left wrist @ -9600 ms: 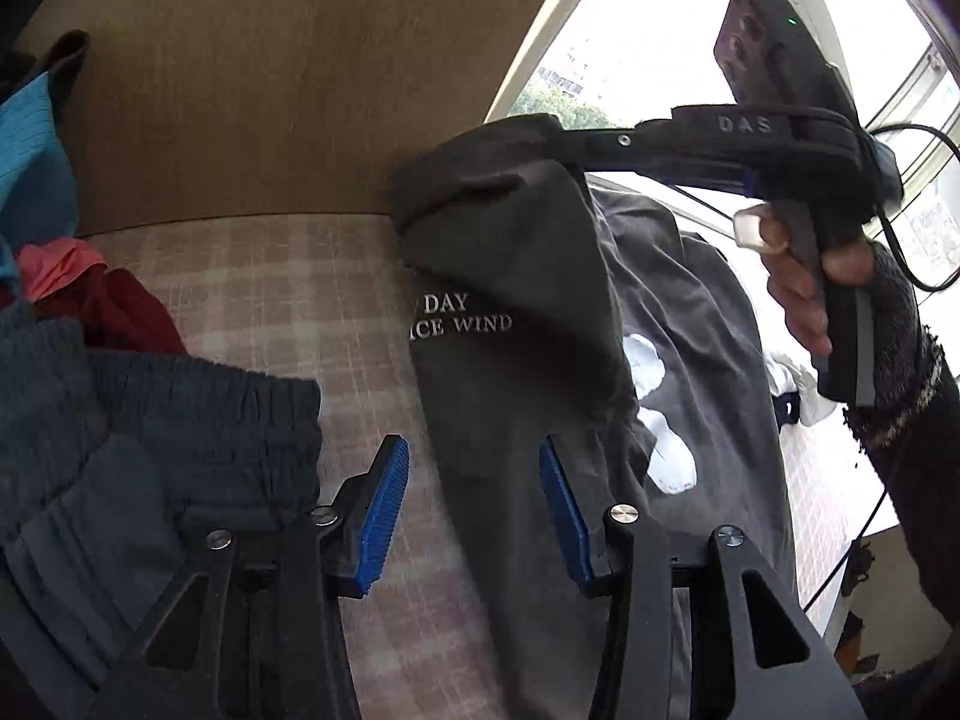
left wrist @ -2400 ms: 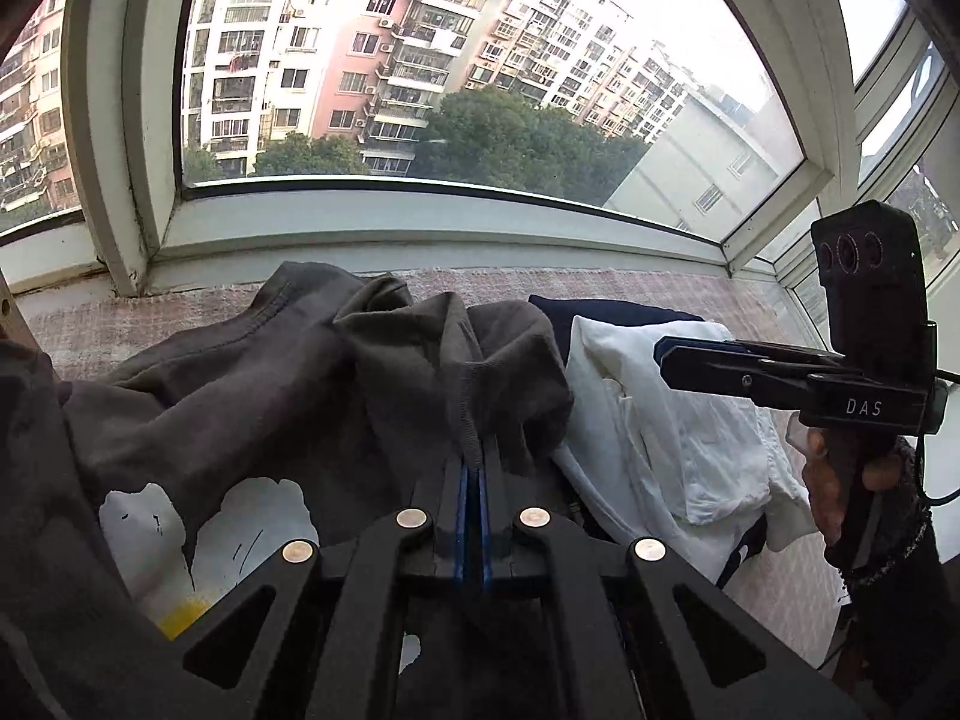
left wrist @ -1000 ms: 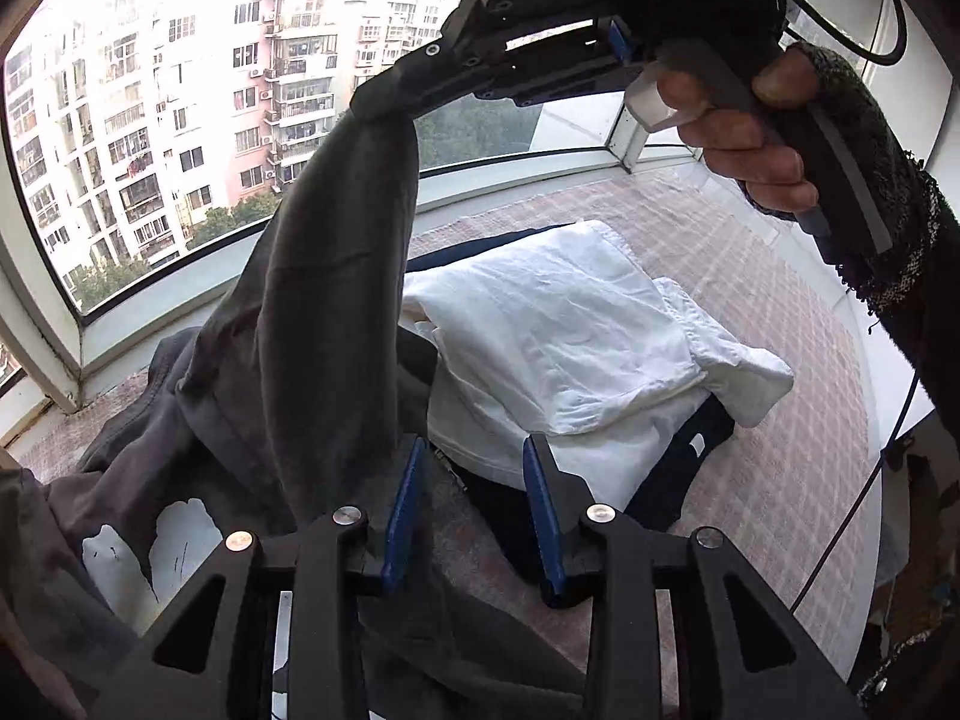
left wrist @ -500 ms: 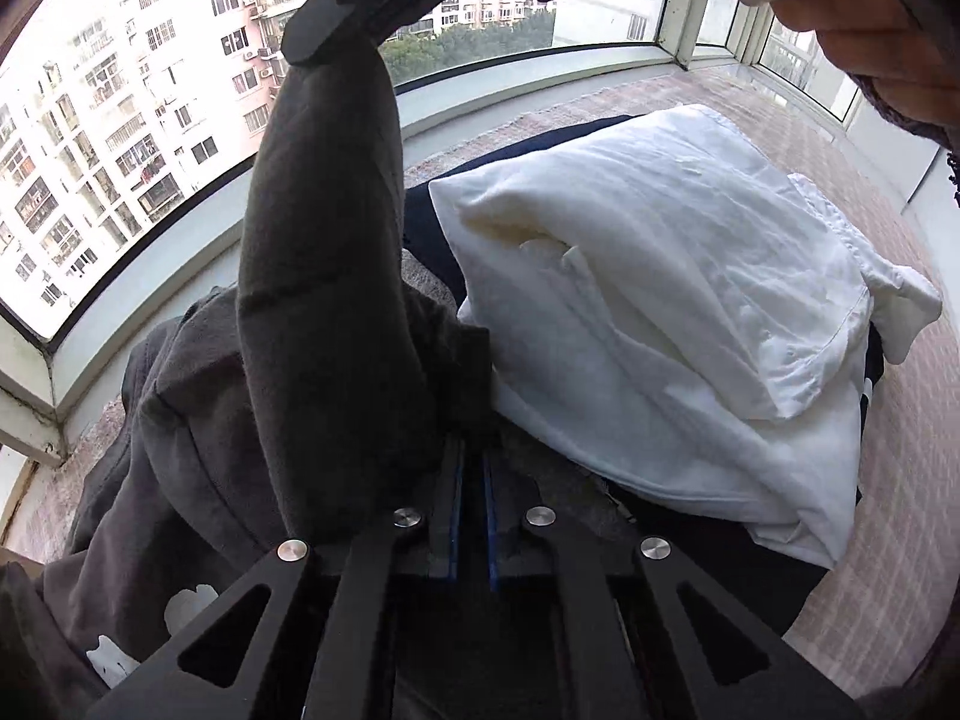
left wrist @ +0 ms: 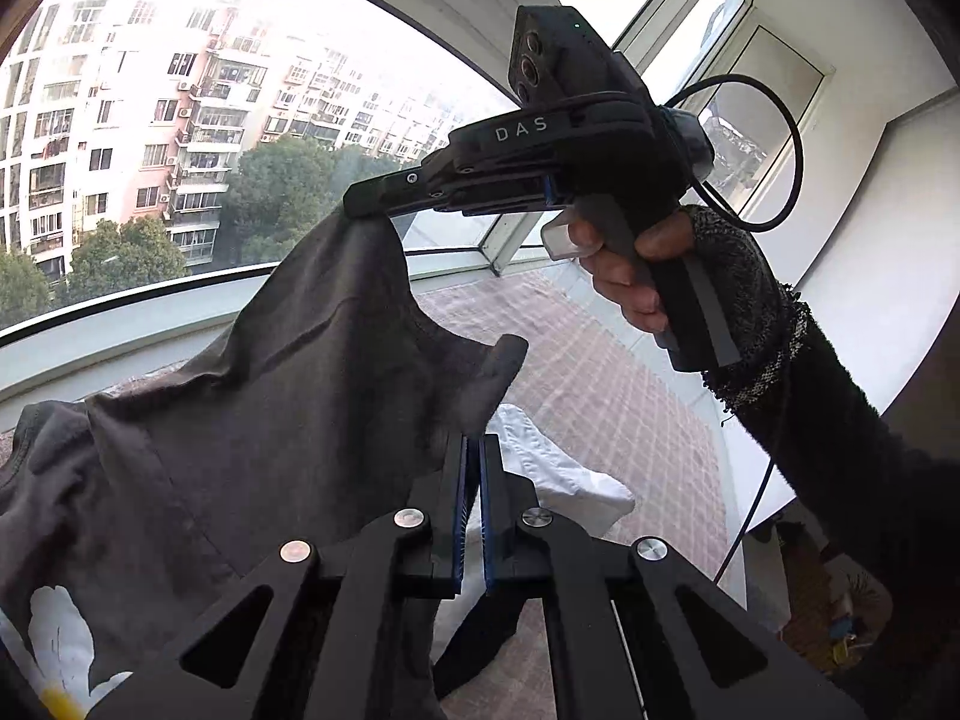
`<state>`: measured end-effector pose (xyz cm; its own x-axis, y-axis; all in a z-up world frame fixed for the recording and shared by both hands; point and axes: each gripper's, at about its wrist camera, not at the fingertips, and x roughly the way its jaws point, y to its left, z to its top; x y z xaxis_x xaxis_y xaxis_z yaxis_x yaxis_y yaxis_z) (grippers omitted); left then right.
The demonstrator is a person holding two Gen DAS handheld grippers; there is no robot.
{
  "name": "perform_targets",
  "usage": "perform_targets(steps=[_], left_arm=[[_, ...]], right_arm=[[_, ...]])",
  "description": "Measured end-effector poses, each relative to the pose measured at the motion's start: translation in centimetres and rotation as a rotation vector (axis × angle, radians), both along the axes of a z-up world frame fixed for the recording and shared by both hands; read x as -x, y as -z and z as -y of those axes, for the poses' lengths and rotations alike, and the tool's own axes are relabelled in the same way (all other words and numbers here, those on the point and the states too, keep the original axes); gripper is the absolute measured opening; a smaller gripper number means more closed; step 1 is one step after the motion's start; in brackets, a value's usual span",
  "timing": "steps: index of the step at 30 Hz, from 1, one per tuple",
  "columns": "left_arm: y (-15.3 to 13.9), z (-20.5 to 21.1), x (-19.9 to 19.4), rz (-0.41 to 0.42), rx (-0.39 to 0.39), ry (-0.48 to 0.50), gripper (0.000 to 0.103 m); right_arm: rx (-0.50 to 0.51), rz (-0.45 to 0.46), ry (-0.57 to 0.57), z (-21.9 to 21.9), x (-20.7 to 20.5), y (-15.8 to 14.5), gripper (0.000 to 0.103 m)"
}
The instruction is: Fold clothes
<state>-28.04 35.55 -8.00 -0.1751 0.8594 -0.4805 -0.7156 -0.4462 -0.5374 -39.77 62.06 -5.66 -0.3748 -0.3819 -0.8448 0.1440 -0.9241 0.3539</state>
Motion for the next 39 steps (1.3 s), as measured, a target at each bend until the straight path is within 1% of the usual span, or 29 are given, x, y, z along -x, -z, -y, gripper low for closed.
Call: perform_targets(steps=[1, 2, 5, 6, 8, 9, 11, 12, 13, 15, 16, 17, 19, 21, 24, 26, 27, 28, 29, 30, 31, 32, 34, 36, 39], left_arm=[[1.3, -0.8, 0.0, 0.020, 0.014, -0.004, 0.003], [2.6, -1.6, 0.1, 0.040, 0.028, -0.008, 0.003], [5.0, -1.0, 0.5, 0.129, 0.005, -0.052, 0.003], [4.9, -0.2, 0.9, 0.147, -0.032, -0.074, 0.003], [4.1, 1.0, 0.9, 0.143, -0.095, -0.104, 0.003], [3.7, 1.4, 0.6, 0.123, -0.089, -0.105, 0.003], [2.9, 2.2, 0.2, 0.083, -0.076, -0.107, 0.003], [2.6, 2.0, -0.1, 0.069, -0.047, -0.108, 0.003], [2.4, 1.8, -0.4, 0.055, -0.017, -0.109, 0.004], [2.0, 1.4, -0.9, 0.027, 0.043, -0.110, 0.004], [1.8, 0.7, -1.4, -0.017, 0.084, -0.099, 0.005], [1.5, 0.1, -1.9, -0.061, 0.125, -0.087, 0.010], [1.2, -1.6, -2.6, -0.139, 0.207, -0.052, 0.016], [1.3, -3.7, -3.1, -0.206, 0.291, -0.003, 0.016], [1.6, -6.8, -3.9, -0.281, 0.381, 0.085, 0.019], [2.5, -8.7, -4.1, -0.326, 0.440, 0.132, 0.025], [2.8, -9.0, -4.5, -0.351, 0.486, 0.140, 0.025], [3.3, -9.3, -4.4, -0.349, 0.520, 0.146, 0.024], [3.8, -9.7, -4.3, -0.346, 0.553, 0.151, 0.018], [3.7, -9.4, -4.1, -0.327, 0.538, 0.149, 0.015], [3.7, -9.0, -3.8, -0.308, 0.522, 0.146, 0.011], [3.4, -8.6, -3.6, -0.287, 0.500, 0.136, 0.009], [2.9, -7.8, -3.2, -0.264, 0.457, 0.099, 0.003], [2.2, -6.9, -2.7, -0.231, 0.402, 0.051, 0.003], [0.6, -5.6, -2.2, -0.164, 0.257, -0.025, 0.003]], right_arm=[[-0.004, 0.022, 0.021, -0.6, 0.2, 1.1, 0.004], [0.004, 0.027, 0.029, -0.8, 0.3, 1.6, 0.004], [0.039, 0.006, 0.033, -0.9, -0.2, 1.4, 0.004], [0.055, -0.015, 0.023, -1.0, -0.7, 0.8, 0.004], [0.058, -0.047, 0.001, -1.1, -1.5, 0.0, 0.004], [0.043, -0.048, -0.005, -1.2, -1.7, 0.1, 0.005], [0.010, -0.007, -0.009, -1.6, -1.9, 1.4, 0.024], [0.001, 0.018, 0.001, -1.9, -2.0, 2.2, 0.042], [0.002, 0.039, 0.018, -2.3, -2.0, 3.2, 0.046], [0.013, 0.078, 0.050, -3.0, -2.1, 4.9, 0.046], [0.020, 0.096, 0.063, -3.4, -2.2, 5.7, 0.046], [0.032, 0.111, 0.074, -3.7, -2.3, 6.5, 0.046], [0.066, 0.140, 0.097, -4.4, -2.3, 7.7, 0.046], [0.101, 0.141, 0.113, -5.2, -2.4, 8.2, 0.046], [0.148, 0.141, 0.117, -5.5, -2.2, 8.6, 0.046], [0.152, 0.140, 0.114, -5.3, -1.9, 8.8, 0.046], [0.145, 0.136, 0.110, -5.2, -1.8, 8.9, 0.046], [0.144, 0.129, 0.101, -5.0, -1.7, 8.9, 0.045], [0.141, 0.128, 0.087, -4.7, -1.6, 9.0, 0.044], [0.134, 0.131, 0.072, -4.4, -1.5, 9.0, 0.033], [0.127, 0.133, 0.056, -4.0, -1.5, 9.1, 0.016], [0.103, 0.132, 0.049, -3.7, -1.5, 9.0, 0.010], [0.084, 0.109, 0.028, -3.3, -1.7, 8.4, 0.004], [0.105, 0.072, 0.035, -3.5, -2.0, 7.0, 0.003], [0.130, 0.000, 0.083, -4.6, -2.2, 3.6, 0.003]])
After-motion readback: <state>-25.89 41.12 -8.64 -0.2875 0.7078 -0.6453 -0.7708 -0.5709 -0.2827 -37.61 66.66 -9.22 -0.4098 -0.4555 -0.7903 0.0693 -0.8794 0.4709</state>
